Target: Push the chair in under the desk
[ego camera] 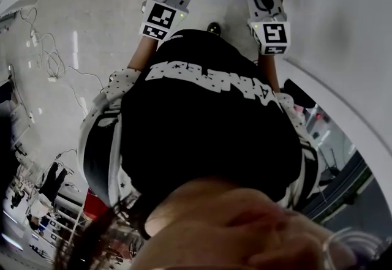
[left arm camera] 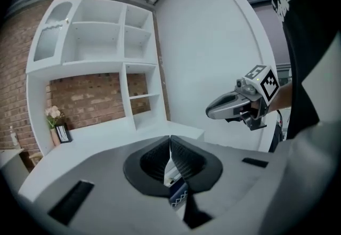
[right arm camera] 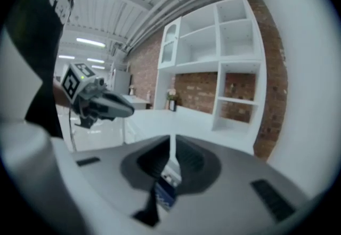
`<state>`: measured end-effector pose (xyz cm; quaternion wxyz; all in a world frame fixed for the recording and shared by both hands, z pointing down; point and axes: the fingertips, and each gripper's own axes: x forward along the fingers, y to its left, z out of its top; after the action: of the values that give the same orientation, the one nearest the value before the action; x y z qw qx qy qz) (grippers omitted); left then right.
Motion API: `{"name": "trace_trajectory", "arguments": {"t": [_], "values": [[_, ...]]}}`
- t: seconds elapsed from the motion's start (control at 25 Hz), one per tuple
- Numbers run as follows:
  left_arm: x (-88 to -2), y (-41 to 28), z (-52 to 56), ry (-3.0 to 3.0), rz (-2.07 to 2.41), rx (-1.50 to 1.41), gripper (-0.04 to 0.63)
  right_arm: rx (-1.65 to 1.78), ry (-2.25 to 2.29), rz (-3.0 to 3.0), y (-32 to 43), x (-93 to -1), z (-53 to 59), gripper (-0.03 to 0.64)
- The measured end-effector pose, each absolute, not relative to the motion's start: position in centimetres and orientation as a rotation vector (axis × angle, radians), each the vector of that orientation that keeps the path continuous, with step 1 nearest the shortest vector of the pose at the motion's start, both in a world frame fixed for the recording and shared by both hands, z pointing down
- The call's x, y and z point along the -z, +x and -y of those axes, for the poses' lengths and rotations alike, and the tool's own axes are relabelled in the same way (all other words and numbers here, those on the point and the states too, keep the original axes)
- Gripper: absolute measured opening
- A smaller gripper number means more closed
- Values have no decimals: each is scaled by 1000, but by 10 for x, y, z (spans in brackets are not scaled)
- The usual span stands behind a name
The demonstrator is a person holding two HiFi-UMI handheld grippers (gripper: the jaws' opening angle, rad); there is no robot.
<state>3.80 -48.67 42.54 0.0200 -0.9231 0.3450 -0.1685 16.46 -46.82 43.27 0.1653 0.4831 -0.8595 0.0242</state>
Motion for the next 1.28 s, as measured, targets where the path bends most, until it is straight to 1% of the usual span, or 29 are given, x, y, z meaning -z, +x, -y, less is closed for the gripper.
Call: {"name": "trace_trajectory", "arguments": {"t": [0.2, 0.48, 0.96, 1.28], "values": [[-398, 30, 491, -2798, -1088, 503, 38, -101, 1432, 2525, 171, -405, 466, 38], [-373, 23, 488, -2765, -1097, 462, 38, -106, 1468, 2566, 175, -377, 462, 37], [-366, 15, 490, -2709, -1125, 486, 38, -98, 1406, 2581, 165, -377, 464, 31], [-375, 3, 494, -2665, -1153, 576, 38, -108, 1383, 2596, 158, -383, 464, 31]]}}
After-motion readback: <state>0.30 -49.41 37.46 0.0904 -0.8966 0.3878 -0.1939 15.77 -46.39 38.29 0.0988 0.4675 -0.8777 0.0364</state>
